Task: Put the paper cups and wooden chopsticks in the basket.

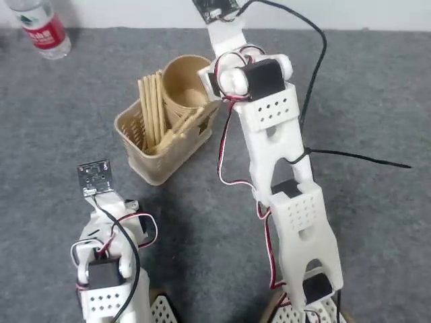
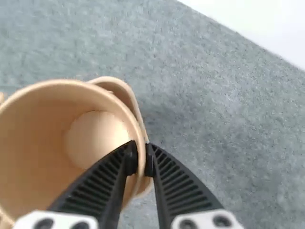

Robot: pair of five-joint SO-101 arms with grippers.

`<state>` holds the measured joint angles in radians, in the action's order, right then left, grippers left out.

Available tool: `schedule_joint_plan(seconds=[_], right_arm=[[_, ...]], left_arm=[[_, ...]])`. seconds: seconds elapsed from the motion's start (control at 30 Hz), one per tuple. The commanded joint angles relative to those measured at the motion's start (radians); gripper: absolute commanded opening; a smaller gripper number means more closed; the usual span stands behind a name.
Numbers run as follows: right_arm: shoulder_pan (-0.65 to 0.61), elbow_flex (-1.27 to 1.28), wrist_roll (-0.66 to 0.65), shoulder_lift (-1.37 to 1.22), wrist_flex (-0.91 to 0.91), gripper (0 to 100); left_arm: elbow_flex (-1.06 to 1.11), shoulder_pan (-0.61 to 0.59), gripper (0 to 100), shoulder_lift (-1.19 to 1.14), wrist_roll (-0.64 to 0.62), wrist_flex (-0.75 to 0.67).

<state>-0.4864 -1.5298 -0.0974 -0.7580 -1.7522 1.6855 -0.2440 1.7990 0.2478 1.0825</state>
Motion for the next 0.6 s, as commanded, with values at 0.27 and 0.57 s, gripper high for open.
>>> schedule_joint_plan(seconds=[0.27,0.57], right_arm=[[-0.008,-0.009,0.157,0.133,0.031,0.6],[-0.008,0.129,0.074,0.047,0.159,14.2]], left_arm=[[-0.004,-0.002,1,0.020,0.011,-0.023],[-0.004,-0.002,1,0.020,0.011,-0.023]])
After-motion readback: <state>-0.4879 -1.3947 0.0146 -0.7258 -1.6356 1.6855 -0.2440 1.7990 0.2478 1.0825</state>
